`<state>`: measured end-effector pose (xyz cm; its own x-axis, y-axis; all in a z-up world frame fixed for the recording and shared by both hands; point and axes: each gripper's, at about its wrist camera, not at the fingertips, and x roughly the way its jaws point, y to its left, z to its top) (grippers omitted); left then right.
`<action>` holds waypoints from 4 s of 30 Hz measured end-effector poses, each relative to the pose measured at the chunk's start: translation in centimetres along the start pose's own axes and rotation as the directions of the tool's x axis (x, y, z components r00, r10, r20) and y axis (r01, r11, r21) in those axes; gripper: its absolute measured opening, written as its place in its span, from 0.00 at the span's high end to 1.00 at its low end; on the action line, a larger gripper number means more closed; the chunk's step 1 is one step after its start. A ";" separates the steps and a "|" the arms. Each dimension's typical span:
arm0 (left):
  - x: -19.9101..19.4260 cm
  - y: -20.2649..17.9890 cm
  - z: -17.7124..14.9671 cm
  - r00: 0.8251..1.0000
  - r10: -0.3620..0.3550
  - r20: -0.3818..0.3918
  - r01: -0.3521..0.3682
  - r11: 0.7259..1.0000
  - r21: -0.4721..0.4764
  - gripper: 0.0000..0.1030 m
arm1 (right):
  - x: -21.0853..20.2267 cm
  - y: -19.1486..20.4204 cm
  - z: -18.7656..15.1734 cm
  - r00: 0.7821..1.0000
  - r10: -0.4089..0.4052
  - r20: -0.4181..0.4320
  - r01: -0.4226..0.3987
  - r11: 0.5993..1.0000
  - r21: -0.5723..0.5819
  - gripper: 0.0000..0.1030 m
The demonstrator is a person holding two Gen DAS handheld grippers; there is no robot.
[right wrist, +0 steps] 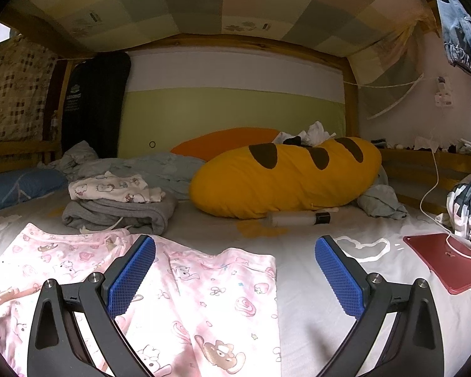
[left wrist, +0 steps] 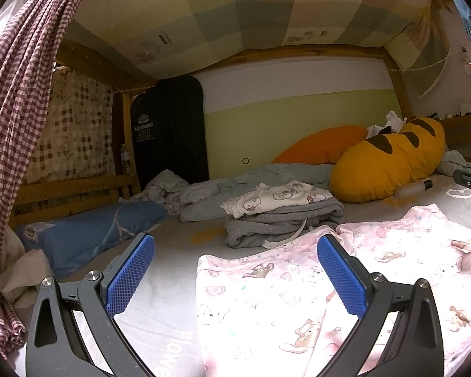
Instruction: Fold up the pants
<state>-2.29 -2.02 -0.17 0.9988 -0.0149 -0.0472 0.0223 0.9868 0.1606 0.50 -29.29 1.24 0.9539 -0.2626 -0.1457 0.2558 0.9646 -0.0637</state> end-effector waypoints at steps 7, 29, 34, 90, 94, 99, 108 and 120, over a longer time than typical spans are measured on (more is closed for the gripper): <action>0.2 1.4 0.2 1.000 0.003 -0.003 -0.003 0.999 -0.044 0.00 | -0.2 0.1 0.0 1.000 0.010 0.004 -0.010 1.000 -0.010 0.01; -0.3 7.3 4.0 0.997 0.042 -0.069 -0.056 0.977 -0.207 0.00 | -3.9 2.5 2.6 0.995 0.078 -0.058 -0.085 0.986 -0.140 0.01; 0.0 8.3 4.4 0.987 0.042 -0.157 -0.077 0.971 -0.227 0.00 | -6.2 4.1 3.2 0.993 0.108 -0.040 -0.113 0.980 -0.165 0.01; -1.7 12.1 2.9 0.960 0.053 -0.274 -0.097 0.984 -0.149 0.00 | -17.4 21.2 -11.0 0.736 0.485 -0.472 -0.662 0.663 -0.350 0.92; -1.0 11.9 2.5 0.957 0.054 -0.285 -0.097 0.985 -0.140 0.00 | -17.2 20.6 -10.6 0.709 0.502 -0.496 -0.683 0.664 -0.305 0.92; 1.4 11.2 2.3 0.956 0.069 -0.284 -0.099 0.991 -0.093 0.00 | -15.6 18.8 -7.7 0.701 0.526 -0.482 -0.664 0.729 -0.169 0.71; 14.1 12.8 0.9 0.867 -0.156 -0.473 -0.008 0.945 -0.327 0.09 | -4.4 14.7 3.0 0.817 0.491 -0.303 -0.524 0.851 -0.033 0.48; 23.0 11.3 -4.6 0.710 -0.282 -0.645 0.025 0.926 -0.378 0.37 | 23.6 18.2 5.2 0.693 0.380 -0.612 -0.383 0.914 0.134 0.53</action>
<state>20.73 9.54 -4.00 0.6743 -0.1850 -0.7149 0.0286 0.9739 -0.2251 28.47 -17.80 1.73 0.6621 0.1701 -0.7298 -0.1106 0.9854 0.1294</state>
